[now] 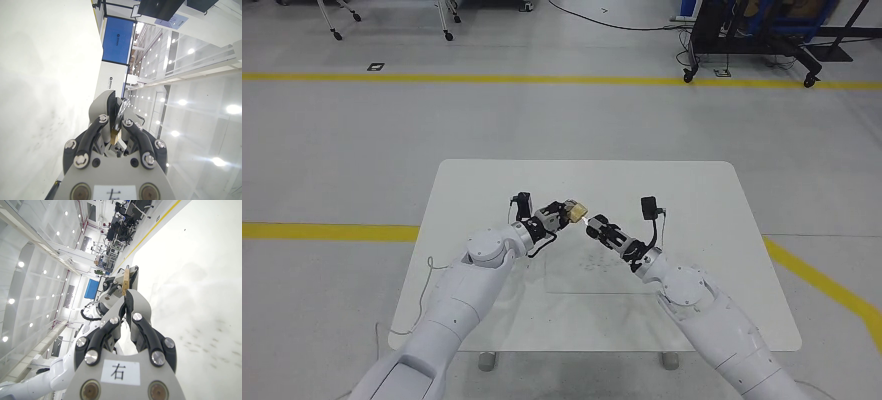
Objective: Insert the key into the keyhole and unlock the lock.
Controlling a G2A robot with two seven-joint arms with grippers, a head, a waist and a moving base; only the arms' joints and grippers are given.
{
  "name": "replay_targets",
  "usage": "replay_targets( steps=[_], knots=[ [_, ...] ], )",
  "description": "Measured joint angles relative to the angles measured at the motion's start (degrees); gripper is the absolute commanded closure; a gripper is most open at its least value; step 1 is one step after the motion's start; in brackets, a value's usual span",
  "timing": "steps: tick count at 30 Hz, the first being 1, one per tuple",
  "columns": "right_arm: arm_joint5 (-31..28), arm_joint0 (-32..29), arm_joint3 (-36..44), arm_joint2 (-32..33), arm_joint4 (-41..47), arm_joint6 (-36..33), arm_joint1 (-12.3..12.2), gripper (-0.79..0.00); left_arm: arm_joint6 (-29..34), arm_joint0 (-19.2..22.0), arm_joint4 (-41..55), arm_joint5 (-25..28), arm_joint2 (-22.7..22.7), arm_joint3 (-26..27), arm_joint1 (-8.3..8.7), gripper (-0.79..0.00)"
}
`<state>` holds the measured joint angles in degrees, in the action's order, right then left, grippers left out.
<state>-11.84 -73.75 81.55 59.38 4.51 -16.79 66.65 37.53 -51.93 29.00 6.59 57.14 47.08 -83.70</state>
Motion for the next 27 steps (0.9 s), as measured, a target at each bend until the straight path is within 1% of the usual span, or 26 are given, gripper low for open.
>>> replay_targets(
  steps=[9,10,11,12,16,25,27],
  knots=[
    [-0.29,1.15,-1.90,-0.34,1.37,-0.42,0.77,0.000,0.83,-0.42,-1.18,0.35,0.34,0.78,0.12,0.000],
    [-0.35,1.26,-2.11,-0.38,1.61,-0.46,0.86,-0.215,0.85,-0.43,-1.24,0.36,0.38,0.81,0.12,0.000],
    [-0.47,1.37,-2.36,-0.43,2.01,-0.54,0.97,-0.566,0.88,-0.46,-1.31,0.41,0.41,0.84,0.12,0.000],
    [-0.56,1.47,-2.54,-0.44,2.23,-0.58,1.05,-0.785,0.90,-0.48,-1.34,0.43,0.44,0.86,0.11,0.000],
    [-1.09,1.92,-2.83,-0.18,0.54,0.74,1.11,-0.785,0.58,-0.60,-0.94,0.33,0.78,0.85,0.05,0.000],
    [-1.07,1.90,-2.81,-0.19,0.61,0.59,1.10,-0.785,-0.89,-0.95,-1.41,1.13,1.23,1.34,-0.03,0.000],
    [-1.49,1.32,-2.13,-0.01,1.89,0.07,1.22,-0.785,-0.98,-1.06,-1.64,1.50,1.33,1.52,-0.03,0.000]
  ],
)
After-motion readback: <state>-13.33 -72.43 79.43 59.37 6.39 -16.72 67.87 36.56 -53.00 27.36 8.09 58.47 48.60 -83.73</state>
